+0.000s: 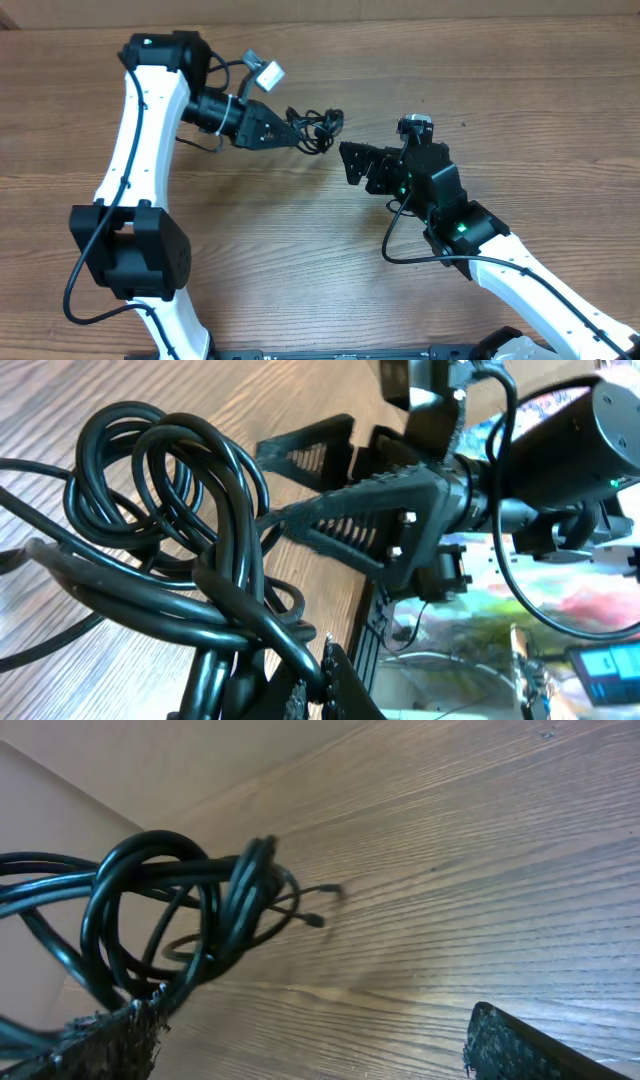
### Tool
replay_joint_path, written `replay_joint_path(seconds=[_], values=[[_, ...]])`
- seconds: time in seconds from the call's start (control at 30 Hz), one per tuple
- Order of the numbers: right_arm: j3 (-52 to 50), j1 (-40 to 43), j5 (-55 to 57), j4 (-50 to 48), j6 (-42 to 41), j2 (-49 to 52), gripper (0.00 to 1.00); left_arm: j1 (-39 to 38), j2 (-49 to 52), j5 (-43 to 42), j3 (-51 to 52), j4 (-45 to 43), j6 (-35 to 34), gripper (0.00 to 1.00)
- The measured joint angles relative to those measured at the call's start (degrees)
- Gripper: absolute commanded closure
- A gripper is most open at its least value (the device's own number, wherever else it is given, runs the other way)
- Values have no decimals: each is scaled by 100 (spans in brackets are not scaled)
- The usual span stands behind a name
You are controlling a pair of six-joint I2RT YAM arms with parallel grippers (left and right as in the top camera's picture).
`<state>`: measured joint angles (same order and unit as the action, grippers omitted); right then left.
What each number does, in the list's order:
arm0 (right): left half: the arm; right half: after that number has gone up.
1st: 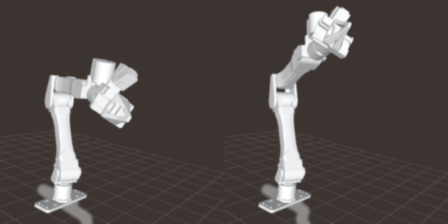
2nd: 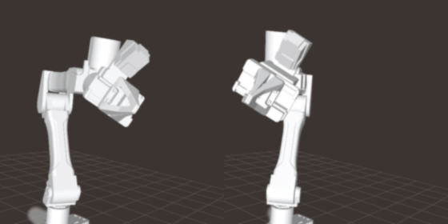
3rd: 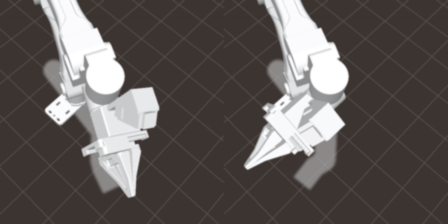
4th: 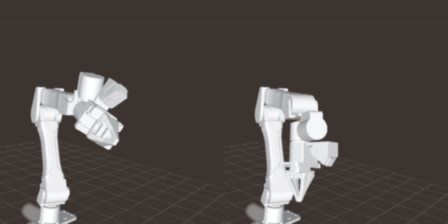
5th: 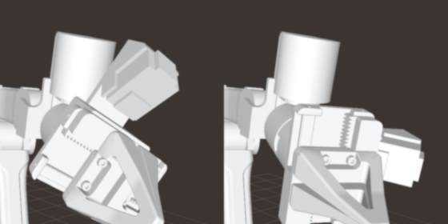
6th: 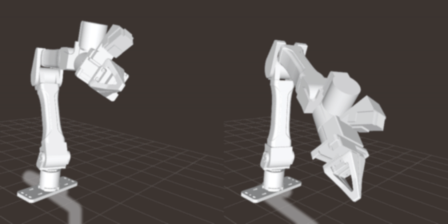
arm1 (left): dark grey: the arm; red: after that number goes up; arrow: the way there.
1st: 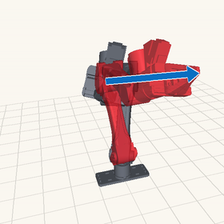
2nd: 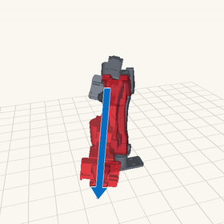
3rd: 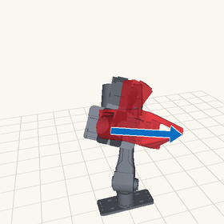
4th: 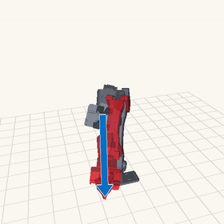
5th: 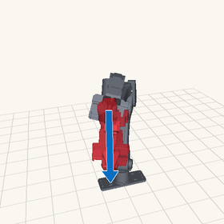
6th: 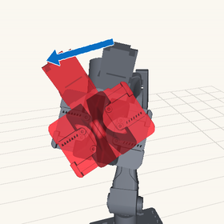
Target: Untangle cables
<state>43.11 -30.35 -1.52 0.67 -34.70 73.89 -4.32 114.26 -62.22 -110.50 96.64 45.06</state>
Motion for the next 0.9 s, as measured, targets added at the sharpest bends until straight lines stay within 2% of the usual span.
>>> replay_joint_path(seconds=[0.23,0.43,0.63,0.77,0.9], values=[[0,37,-55,26,0,0,4,-433,0,-37,0,-101,61,96],[0,74,-131,37,-9,0,7,-621,0,-61,-2,-533,-70,96],[0,68,-518,7,-2,0,11,-623,0,-105,-2,-1694,-1451,96],[0,63,-859,299,-4,0,14,-623,0,-127,-2,-2551,-2872,96],[0,61,-1038,798,-2,0,18,-623,0,-118,-2,-2970,-4166,96]])
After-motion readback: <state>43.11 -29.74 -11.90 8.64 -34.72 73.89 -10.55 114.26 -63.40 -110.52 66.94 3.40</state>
